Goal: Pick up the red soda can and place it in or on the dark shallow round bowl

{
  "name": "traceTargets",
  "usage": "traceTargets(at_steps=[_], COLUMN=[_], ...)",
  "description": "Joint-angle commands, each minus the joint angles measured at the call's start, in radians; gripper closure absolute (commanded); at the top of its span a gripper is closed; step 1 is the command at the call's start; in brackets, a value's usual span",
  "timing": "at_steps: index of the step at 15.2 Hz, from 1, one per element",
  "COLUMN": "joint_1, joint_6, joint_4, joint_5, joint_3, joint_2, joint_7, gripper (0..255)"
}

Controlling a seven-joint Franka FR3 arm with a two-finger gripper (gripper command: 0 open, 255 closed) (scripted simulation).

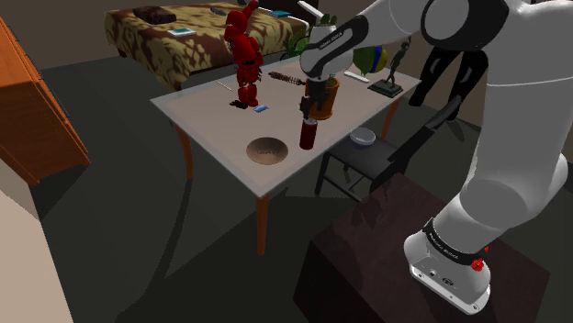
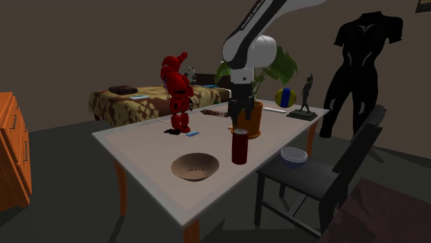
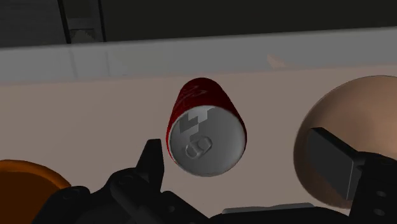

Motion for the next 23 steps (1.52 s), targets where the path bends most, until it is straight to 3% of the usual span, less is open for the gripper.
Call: traceTargets(at_steps=[1,3,11,19,20,23], joint_1=[-0.005,-0.012,-0.014,-0.014,-0.014,-0.014], joint_6=[-0.005,-0.019,0.050,0.050,0.050,0.050], joint_4=[0.088,0.183,0.176,0.176,0.176,0.176], joint_5=[0.004,0.007,0.009,0.009,0.009,0.009], joint_3=[0.002,0.003,0.005,0.005,0.005,0.005], joint_2=[0.086,0.170,0.232,0.232,0.232,0.232], joint_7=[-0.005,-0.011,-0.012,-0.012,-0.012,-0.012], gripper=[0,0,0,0,255,255])
